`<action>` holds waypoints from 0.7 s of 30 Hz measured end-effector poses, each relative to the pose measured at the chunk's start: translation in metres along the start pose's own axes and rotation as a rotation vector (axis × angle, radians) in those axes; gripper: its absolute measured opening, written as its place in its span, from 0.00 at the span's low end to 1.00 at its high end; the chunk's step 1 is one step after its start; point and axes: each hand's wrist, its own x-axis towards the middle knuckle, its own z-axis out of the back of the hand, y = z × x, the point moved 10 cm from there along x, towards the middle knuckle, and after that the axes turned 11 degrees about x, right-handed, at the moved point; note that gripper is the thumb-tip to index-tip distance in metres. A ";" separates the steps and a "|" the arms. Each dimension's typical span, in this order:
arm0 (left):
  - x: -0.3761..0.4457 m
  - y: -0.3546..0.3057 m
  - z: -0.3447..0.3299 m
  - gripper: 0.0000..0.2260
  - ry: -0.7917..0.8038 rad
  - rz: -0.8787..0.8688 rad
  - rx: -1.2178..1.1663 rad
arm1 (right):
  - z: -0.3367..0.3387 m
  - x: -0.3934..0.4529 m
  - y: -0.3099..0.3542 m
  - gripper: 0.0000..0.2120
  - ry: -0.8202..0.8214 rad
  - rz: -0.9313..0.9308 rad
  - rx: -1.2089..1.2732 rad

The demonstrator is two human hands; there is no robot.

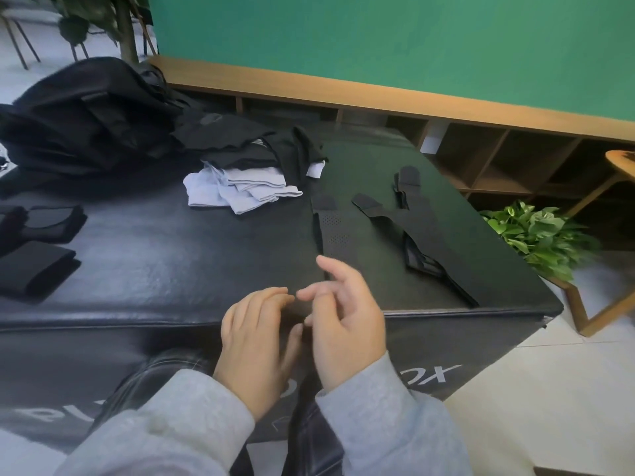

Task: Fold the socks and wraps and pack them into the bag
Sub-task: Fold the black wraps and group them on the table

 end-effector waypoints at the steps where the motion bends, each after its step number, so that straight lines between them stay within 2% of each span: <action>1: 0.000 -0.002 0.002 0.14 -0.007 -0.003 0.012 | 0.009 0.004 0.006 0.15 -0.032 0.060 -0.029; 4: 0.000 -0.003 0.005 0.13 -0.009 0.000 0.029 | 0.034 0.020 0.005 0.15 -0.058 0.114 -0.247; 7: 0.000 -0.004 0.004 0.14 0.016 0.012 0.033 | 0.042 0.030 -0.028 0.20 0.085 -0.010 -0.558; 10: 0.000 -0.006 0.002 0.15 0.046 -0.004 0.050 | 0.042 0.033 -0.048 0.23 0.186 -0.107 -0.719; 13: 0.002 -0.010 0.000 0.18 0.066 -0.046 0.052 | 0.033 0.032 -0.044 0.21 0.218 -0.069 -0.759; 17: 0.003 -0.013 0.002 0.20 0.039 -0.117 0.068 | 0.015 0.024 -0.037 0.31 0.269 0.052 -0.857; 19: 0.003 -0.012 0.005 0.23 0.011 -0.140 0.049 | 0.008 0.021 -0.039 0.30 0.266 0.115 -0.840; 21: 0.005 -0.010 0.014 0.15 -0.050 -0.138 0.020 | 0.005 0.020 -0.033 0.27 0.234 0.242 -0.752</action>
